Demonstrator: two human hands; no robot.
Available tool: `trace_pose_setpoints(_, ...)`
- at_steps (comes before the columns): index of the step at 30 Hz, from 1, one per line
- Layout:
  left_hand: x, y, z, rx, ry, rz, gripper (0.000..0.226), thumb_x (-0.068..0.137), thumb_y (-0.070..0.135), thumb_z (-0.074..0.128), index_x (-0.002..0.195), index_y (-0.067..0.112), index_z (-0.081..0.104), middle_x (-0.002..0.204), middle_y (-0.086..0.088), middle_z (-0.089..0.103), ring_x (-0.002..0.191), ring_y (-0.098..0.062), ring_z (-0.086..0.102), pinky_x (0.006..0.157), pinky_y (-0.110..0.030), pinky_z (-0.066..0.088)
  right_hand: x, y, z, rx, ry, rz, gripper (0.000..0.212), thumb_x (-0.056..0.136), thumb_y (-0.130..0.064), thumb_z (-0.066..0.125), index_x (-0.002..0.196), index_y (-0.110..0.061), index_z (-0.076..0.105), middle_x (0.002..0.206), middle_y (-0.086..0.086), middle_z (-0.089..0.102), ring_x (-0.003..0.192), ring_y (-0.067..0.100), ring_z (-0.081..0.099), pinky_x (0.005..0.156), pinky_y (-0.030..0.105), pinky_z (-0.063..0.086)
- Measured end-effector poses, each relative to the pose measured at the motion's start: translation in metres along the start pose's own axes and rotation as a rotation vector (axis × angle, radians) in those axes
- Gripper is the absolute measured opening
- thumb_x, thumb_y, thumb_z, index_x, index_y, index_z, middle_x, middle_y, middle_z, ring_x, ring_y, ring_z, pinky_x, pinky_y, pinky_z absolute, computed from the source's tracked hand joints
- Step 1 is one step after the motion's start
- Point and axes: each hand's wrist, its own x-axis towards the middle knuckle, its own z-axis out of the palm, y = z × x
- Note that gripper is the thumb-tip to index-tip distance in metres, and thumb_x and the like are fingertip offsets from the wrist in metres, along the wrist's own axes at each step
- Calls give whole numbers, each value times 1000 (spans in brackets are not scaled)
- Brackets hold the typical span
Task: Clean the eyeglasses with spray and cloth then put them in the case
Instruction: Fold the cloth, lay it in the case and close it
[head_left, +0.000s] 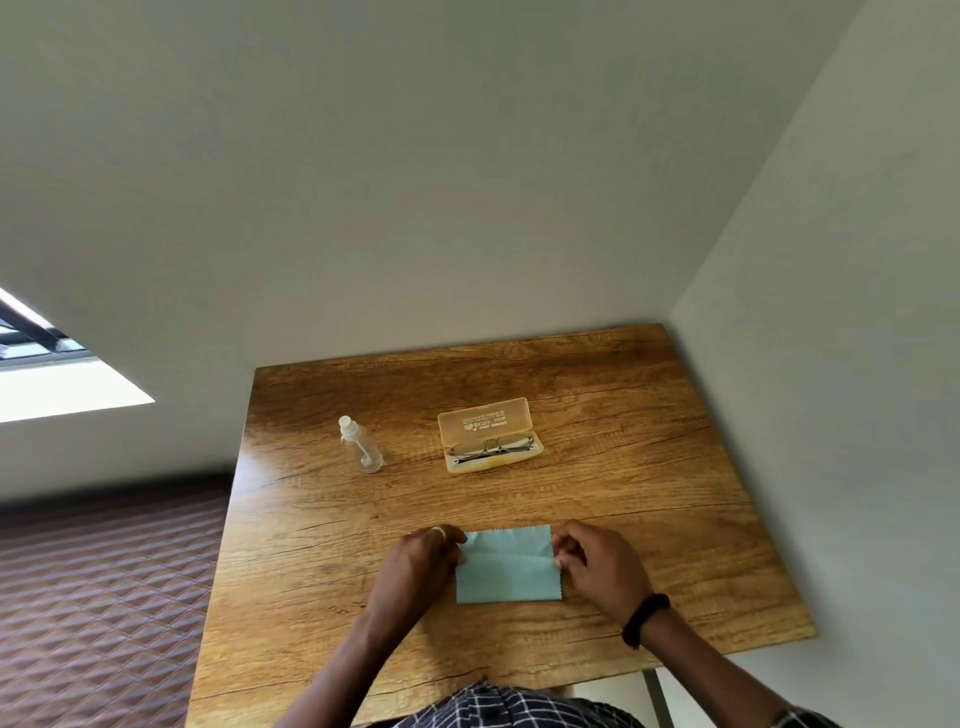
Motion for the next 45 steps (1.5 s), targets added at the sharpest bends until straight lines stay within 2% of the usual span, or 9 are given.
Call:
trace_pose_setpoints(6,24,-6,0,12,-14,-39,19,89,22,70,108,17,72,102,5,73,86,-2,64,69,2,39,29,-3,-6,13,-3,-1,16,87,-16,70,93,-30,64,81,-18,66,79,-5,62,67,13,49)
trace_pose_setpoints(9,25,-11,2,4,-17,-29,19,89,24,71,107,19,72,101,5,74,86,-3,66,71,-8,48,34,-1,-7,9,5,-16,16,87,-16,69,93,-29,64,83,-16,66,80,-3,61,68,17,51)
trace_pose_setpoints(12,25,-14,4,11,2,-4,18,89,24,70,107,20,72,102,5,73,87,-4,67,75,-18,54,35,1,-7,3,25,-16,14,88,-16,69,94,-28,65,84,-18,65,82,-4,60,66,12,47)
trace_pose_setpoints(19,27,-15,6,12,34,35,14,91,22,67,105,22,72,103,7,73,88,-4,66,76,-22,56,34,4,-10,27,38,-34,17,87,-13,70,96,-27,65,86,-19,65,84,-3,62,72,15,50)
trace_pose_setpoints(27,29,-19,11,45,77,43,13,92,24,66,103,19,71,102,5,69,81,-5,64,69,-22,56,39,2,-4,-41,97,-11,18,85,-17,72,97,-27,63,90,-16,61,80,0,58,68,15,48)
trace_pose_setpoints(32,26,-19,15,69,92,12,17,91,34,67,101,21,71,101,8,64,78,-6,63,64,-26,58,24,-12,0,-200,222,-206,7,86,-21,69,90,-23,64,92,-12,59,82,6,54,71,22,48)
trace_pose_setpoints(37,27,-16,18,136,75,-14,14,89,32,69,97,21,71,97,8,61,74,-9,63,58,-30,57,0,-55,39,-245,113,-433,9,87,-30,62,90,-23,66,90,-8,61,79,9,57,69,25,49)
trace_pose_setpoints(40,29,-15,19,145,61,-44,8,87,25,71,91,18,71,94,5,61,73,-12,63,60,-31,57,1,-72,59,-248,78,-434,17,82,-31,66,96,-23,67,92,-6,63,82,12,59,71,28,49)
trace_pose_setpoints(45,34,-13,18,121,37,-93,7,86,21,72,89,15,71,92,3,61,75,-16,63,64,-32,55,-2,-70,75,-324,-4,-424,14,87,-25,56,91,-24,69,87,-7,61,79,15,56,72,33,50)
